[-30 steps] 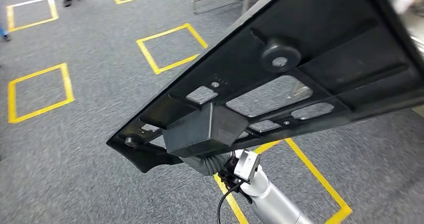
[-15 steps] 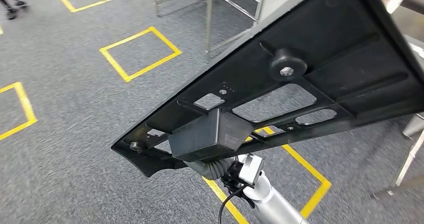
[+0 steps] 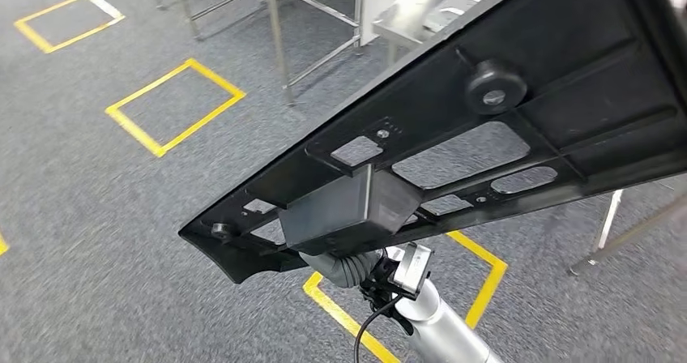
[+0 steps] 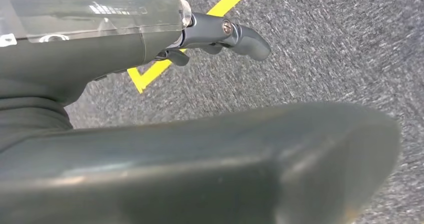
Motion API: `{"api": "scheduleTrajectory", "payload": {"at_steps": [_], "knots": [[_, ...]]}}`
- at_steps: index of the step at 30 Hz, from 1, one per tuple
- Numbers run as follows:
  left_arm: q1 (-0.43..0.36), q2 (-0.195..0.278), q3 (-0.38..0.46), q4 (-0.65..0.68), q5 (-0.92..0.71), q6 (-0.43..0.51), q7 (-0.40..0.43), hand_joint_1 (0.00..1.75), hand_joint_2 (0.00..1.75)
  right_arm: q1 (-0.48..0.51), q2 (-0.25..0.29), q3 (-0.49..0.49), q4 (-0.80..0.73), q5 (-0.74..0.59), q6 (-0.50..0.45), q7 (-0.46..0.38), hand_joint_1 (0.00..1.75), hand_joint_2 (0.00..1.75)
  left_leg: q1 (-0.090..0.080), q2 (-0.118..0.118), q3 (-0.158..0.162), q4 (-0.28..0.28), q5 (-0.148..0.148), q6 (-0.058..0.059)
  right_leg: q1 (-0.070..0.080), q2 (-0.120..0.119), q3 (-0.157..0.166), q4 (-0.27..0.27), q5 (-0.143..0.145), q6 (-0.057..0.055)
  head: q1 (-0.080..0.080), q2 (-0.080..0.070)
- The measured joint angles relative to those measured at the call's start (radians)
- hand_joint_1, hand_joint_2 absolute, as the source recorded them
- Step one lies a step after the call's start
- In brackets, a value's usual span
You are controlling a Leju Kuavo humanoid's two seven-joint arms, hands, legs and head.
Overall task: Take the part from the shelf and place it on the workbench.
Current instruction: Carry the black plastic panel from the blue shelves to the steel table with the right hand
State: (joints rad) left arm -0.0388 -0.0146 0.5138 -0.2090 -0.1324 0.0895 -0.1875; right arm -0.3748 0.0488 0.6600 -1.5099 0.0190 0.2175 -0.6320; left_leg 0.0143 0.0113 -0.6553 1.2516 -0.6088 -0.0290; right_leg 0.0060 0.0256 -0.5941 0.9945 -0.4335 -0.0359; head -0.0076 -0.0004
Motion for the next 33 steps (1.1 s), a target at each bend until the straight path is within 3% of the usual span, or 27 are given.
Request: {"api": "scheduleTrajectory", "payload": {"at_steps": [1,2,4,6,8,10,12,14,16,17,18,19,21,23,25,26,28,30,31,32,33], "knots": [[0.002,0.0,0.001,0.0,-0.001,0.0,0.001,0.0,0.0,0.001,0.0,0.0,0.003,0.0,0.0,0.0,1.75,1.75,0.0,-0.003,-0.022,0.035,-0.004,-0.001,0.0,0.015,0.0,0.001,0.0,0.0,0.0,0.0],[0.003,0.0,0.002,0.0,-0.003,0.0,0.001,0.0,0.0,0.003,0.0,0.0,0.005,0.0,0.0,-0.001,1.75,1.75,0.0,-0.004,-0.028,0.036,0.011,-0.002,0.0,0.03,0.001,0.003,-0.001,0.0,0.0,0.0],[0.002,0.0,0.004,0.0,-0.007,-0.001,0.0,0.0,0.0,0.004,0.0,0.0,0.009,0.0,0.0,-0.003,1.75,1.75,0.003,-0.018,0.013,-0.072,0.087,-0.001,-0.002,0.059,0.002,0.01,-0.004,0.005,0.0,0.0],[0.001,0.0,0.004,0.0,-0.01,-0.002,-0.001,0.0,0.0,0.003,0.0,0.0,0.01,0.0,0.0,-0.005,1.75,1.75,0.009,-0.067,0.067,-0.193,0.136,0.002,-0.004,0.083,-0.002,0.019,-0.008,0.015,0.0,0.0],[0.0,-0.001,0.004,0.0,-0.011,-0.002,-0.002,0.0,0.0,0.003,0.0,0.0,0.011,0.0,0.0,-0.007,1.75,1.75,0.008,-0.095,0.083,-0.229,0.137,0.011,-0.007,0.104,-0.012,0.023,-0.007,0.027,0.0,0.0],[-0.002,-0.002,0.004,0.0,-0.011,-0.002,-0.002,0.0,0.0,0.005,0.0,-0.002,0.011,0.001,0.0,-0.008,1.75,1.75,0.007,-0.074,0.086,-0.237,0.143,0.024,-0.01,0.123,-0.018,0.022,-0.004,0.041,0.0,0.0],[-0.003,-0.002,0.004,0.0,-0.011,-0.002,-0.003,0.0,0.0,0.005,0.0,-0.005,0.011,0.001,0.0,-0.009,1.75,1.75,0.008,-0.047,0.092,-0.247,0.148,0.038,-0.006,0.086,-0.035,0.056,-0.027,0.05,0.0,0.0],[-0.002,-0.002,0.005,0.0,-0.011,-0.002,-0.003,0.0,0.0,0.004,0.0,-0.007,0.011,0.001,0.0,-0.01,1.75,1.75,0.005,-0.019,0.094,-0.252,0.148,0.048,-0.004,0.015,-0.092,0.171,-0.086,0.056,0.0,0.0],[0.001,-0.002,0.005,0.0,-0.011,-0.003,-0.003,0.0,0.0,0.007,-0.001,-0.007,0.013,0.001,0.0,-0.01,1.75,1.75,0.001,0.01,0.095,-0.252,0.145,0.05,-0.008,-0.014,-0.157,0.296,-0.13,0.061,0.0,0.0],[0.001,-0.002,0.005,0.0,-0.012,-0.003,-0.004,0.0,0.0,0.008,-0.001,-0.007,0.014,0.001,0.0,-0.01,1.75,1.75,0.001,0.025,0.096,-0.252,0.143,0.05,-0.01,-0.018,-0.167,0.314,-0.126,0.062,0.0,0.0],[0.0,-0.002,0.005,0.0,-0.013,-0.003,-0.004,0.0,0.0,0.009,-0.001,-0.007,0.015,0.001,0.0,-0.01,1.75,1.75,0.001,0.039,0.098,-0.252,0.141,0.049,-0.012,-0.023,-0.154,0.288,-0.104,0.062,0.0,0.0],[-0.001,-0.003,0.005,0.0,-0.015,-0.003,-0.005,0.0,0.0,0.009,-0.002,-0.007,0.016,0.001,0.0,-0.01,1.75,1.75,0.001,0.051,0.101,-0.252,0.139,0.047,-0.012,-0.031,-0.122,0.228,-0.071,0.061,0.0,0.0],[-0.003,-0.003,0.005,0.0,-0.017,-0.004,-0.006,0.0,0.0,0.006,-0.001,-0.008,0.016,0.002,0.0,-0.011,1.75,1.75,-0.002,0.071,0.109,-0.251,0.132,0.04,-0.005,-0.075,-0.044,0.085,-0.019,0.051,0.0,0.0],[-0.004,-0.003,0.005,0.0,-0.019,-0.005,-0.008,0.0,0.0,0.002,-0.001,-0.01,0.016,0.002,0.0,-0.012,1.75,1.75,-0.006,0.091,0.116,-0.25,0.125,0.029,0.005,-0.098,-0.011,0.019,-0.007,0.039,0.0,0.0],[-0.007,-0.003,0.005,0.0,-0.02,-0.006,-0.009,0.0,0.0,0.001,-0.001,-0.013,0.016,0.002,0.0,-0.012,1.75,1.75,-0.007,0.113,0.122,-0.252,0.12,0.019,0.008,-0.075,-0.01,0.013,-0.007,0.028,0.0,0.0],[-0.009,-0.003,0.005,0.0,-0.022,-0.006,-0.009,0.0,0.0,0.001,-0.001,-0.015,0.016,0.002,0.0,-0.012,1.75,1.75,-0.005,0.112,0.126,-0.249,0.114,0.013,0.006,-0.063,-0.007,0.009,-0.006,0.023,0.0,0.0],[-0.012,-0.004,0.005,0.0,-0.025,-0.008,-0.01,0.0,0.0,0.0,-0.001,-0.017,0.016,0.002,0.0,-0.013,1.75,1.75,-0.001,0.069,0.105,-0.191,0.076,0.005,-0.001,-0.04,0.001,-0.001,-0.001,0.012,0.0,0.0],[-0.01,-0.005,0.004,0.0,-0.028,-0.011,-0.011,0.0,0.0,-0.001,0.0,-0.017,0.017,0.002,0.0,-0.013,1.75,1.75,0.002,0.014,0.041,-0.06,0.014,0.0,-0.003,-0.017,0.003,-0.002,-0.001,0.005,0.0,0.0],[-0.007,-0.005,0.004,0.0,-0.029,-0.013,-0.011,0.0,0.0,0.001,0.0,-0.017,0.018,0.002,0.0,-0.013,1.75,1.75,0.003,0.003,0.005,0.006,-0.01,-0.001,-0.003,-0.003,0.003,-0.001,-0.001,0.004,0.0,0.0],[-0.005,-0.005,0.004,0.0,-0.029,-0.015,-0.011,0.0,0.0,0.003,0.0,-0.017,0.019,0.002,0.0,-0.013,1.75,1.75,0.003,-0.001,-0.021,0.046,-0.016,-0.002,-0.002,0.011,0.003,0.0,-0.002,0.003,0.0,0.0],[-0.003,-0.005,0.004,0.0,-0.03,-0.016,-0.011,0.0,0.0,0.005,-0.001,-0.017,0.02,0.002,0.0,-0.013,1.75,1.75,0.003,-0.003,-0.031,0.05,-0.002,-0.001,-0.002,0.027,0.004,0.002,-0.003,0.004,0.0,0.0]]}}
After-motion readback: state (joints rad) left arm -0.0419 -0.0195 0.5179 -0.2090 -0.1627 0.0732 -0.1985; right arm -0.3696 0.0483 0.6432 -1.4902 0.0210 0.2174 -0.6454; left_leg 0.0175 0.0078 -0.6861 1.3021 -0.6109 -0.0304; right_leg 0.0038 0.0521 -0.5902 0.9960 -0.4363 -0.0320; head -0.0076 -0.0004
